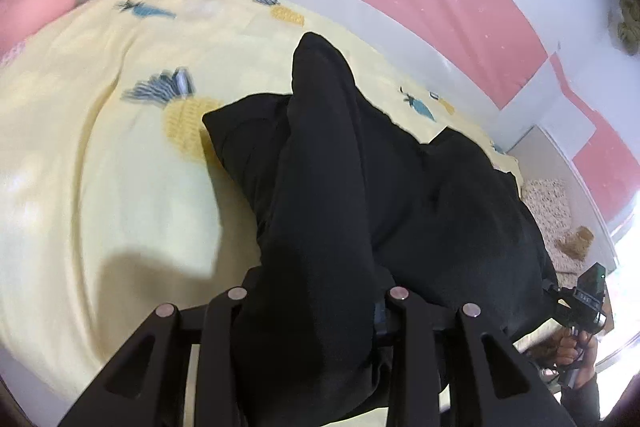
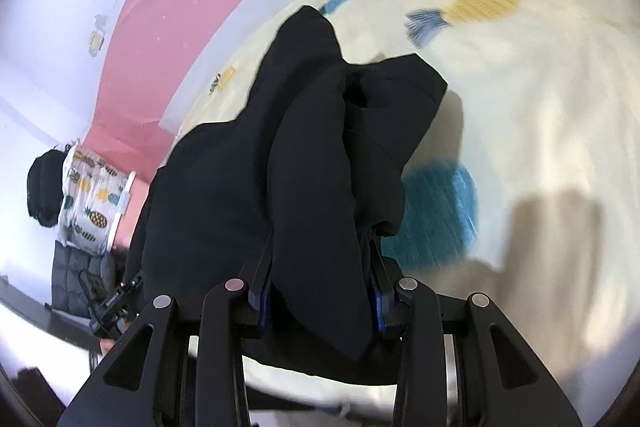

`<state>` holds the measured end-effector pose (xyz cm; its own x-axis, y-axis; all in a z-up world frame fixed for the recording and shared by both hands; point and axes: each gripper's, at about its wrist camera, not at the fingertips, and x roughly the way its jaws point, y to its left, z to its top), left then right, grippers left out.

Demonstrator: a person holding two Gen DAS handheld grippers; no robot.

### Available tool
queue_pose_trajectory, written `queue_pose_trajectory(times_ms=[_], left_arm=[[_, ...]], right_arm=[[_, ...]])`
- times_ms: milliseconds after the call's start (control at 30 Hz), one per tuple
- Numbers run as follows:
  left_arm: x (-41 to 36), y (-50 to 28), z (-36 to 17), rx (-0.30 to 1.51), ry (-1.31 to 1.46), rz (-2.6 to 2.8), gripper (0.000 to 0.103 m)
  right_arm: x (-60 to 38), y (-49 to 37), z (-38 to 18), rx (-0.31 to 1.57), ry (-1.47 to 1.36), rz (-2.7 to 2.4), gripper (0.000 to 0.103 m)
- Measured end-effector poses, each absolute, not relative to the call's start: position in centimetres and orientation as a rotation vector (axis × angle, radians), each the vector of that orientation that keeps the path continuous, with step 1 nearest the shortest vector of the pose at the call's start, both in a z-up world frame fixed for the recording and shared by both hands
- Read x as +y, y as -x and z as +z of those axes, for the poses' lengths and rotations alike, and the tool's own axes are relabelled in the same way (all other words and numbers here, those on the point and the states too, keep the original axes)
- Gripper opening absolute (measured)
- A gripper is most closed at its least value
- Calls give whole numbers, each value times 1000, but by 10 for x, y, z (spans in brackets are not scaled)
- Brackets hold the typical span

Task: Fold large clothes
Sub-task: 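Lower the folded hem onto the coat and open both grippers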

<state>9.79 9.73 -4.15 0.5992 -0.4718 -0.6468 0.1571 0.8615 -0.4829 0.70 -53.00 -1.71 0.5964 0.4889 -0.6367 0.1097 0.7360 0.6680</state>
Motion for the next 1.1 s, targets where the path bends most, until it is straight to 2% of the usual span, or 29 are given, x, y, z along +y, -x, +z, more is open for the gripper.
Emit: queue_pose_trajectory(times_ms=[167,267,467,533,667,733,933,1100], left_arm=[[90,-80,-59,878,382,-339,46],[89,-76,-46,890,349,-324,50],[106,-73,-40,918,405,-311,61],[110,-77,-36,904,409,-298,66],[117,-94,-16,850,405,-289,68],[116,-110,-6,828,399,-311,75],[93,-201,-13,907,446,-362,76],[64,-259,-42,1014,401,-339,72]], right_arm=[[-530,1,-37,970,-708,150,62],[-524,1,-19,954,-661,112,63],[-541,12,20,805,-611,64,68],[-547,7,24,784,-616,67,69],[-548,-23,28,775,-584,87,69],[-545,-35,30,776,-568,104,69],[-537,-108,25,783,-575,173,69],[-533,-161,5,894,-582,158,69]])
